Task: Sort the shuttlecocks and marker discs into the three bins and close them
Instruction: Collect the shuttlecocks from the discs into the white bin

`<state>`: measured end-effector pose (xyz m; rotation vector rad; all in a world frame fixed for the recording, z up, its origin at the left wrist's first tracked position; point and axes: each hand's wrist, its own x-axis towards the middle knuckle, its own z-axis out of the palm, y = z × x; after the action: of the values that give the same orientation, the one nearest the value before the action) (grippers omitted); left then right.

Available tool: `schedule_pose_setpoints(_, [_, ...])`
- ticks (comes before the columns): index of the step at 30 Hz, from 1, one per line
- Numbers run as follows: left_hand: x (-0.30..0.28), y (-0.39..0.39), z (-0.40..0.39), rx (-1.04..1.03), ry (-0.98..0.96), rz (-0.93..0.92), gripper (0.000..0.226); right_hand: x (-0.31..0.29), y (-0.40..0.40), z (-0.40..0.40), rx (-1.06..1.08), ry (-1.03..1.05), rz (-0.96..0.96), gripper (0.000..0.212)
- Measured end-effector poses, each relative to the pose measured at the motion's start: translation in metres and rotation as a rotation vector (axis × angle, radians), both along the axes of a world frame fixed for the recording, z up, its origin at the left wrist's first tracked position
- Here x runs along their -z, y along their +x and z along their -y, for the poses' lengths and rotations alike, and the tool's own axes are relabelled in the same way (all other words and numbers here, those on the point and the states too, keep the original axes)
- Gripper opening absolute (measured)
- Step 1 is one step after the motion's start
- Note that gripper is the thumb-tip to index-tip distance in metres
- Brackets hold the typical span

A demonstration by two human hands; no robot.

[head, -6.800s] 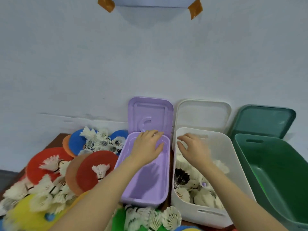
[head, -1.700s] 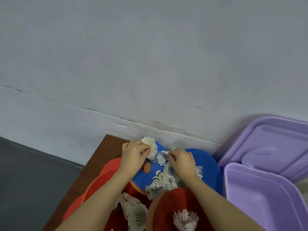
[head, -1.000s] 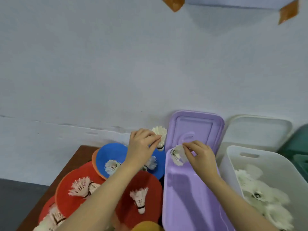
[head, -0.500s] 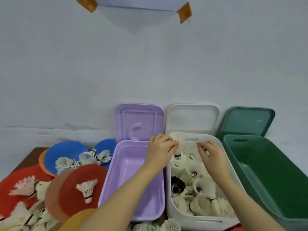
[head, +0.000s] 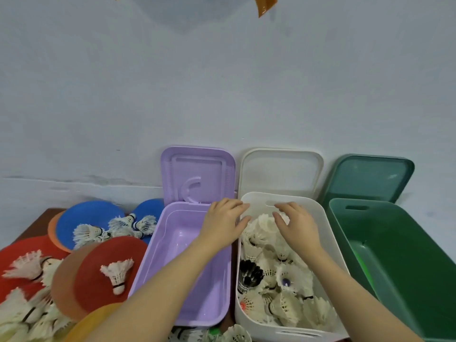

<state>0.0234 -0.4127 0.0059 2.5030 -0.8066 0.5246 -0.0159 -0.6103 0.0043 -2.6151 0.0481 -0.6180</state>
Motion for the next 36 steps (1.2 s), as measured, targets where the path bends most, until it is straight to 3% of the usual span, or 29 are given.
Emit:
schedule_pose_setpoints(4, [-0.006,0.000,-0.042,-0.048,0.036,0.091,0.038,-0.004,0.009,-0.037,-0.112,-0.052,0.026,0.021])
schedule_pose_setpoints(13, [-0.005,0.007,-0.162,-0.209,0.043,0.027,0.039,-0.014,0.044,-0.160,-0.393,-0.024,-0.006,0.029])
schedule_pose_setpoints(19, [0.008,0.025,-0.250,-0.279,0.064,-0.121,0.057,-0.001,0.076,-0.244,-0.446,0.013,-0.083,0.024])
schedule_pose_setpoints(26, [0.046,0.071,-0.334,-0.343,0.129,-0.292,0.069,0.037,0.131,-0.320,-0.445,-0.072,-0.298,0.036])
schedule_pose_setpoints(31, [0.084,0.088,-0.388,-0.397,0.133,-0.373,0.045,0.069,0.157,-0.365,-0.451,-0.127,-0.394,0.040])
schedule_pose_setpoints(36, [0.106,0.096,-0.412,-0.378,0.139,-0.462,0.073,0.100,0.177,-0.397,-0.442,-0.219,-0.434,0.037])
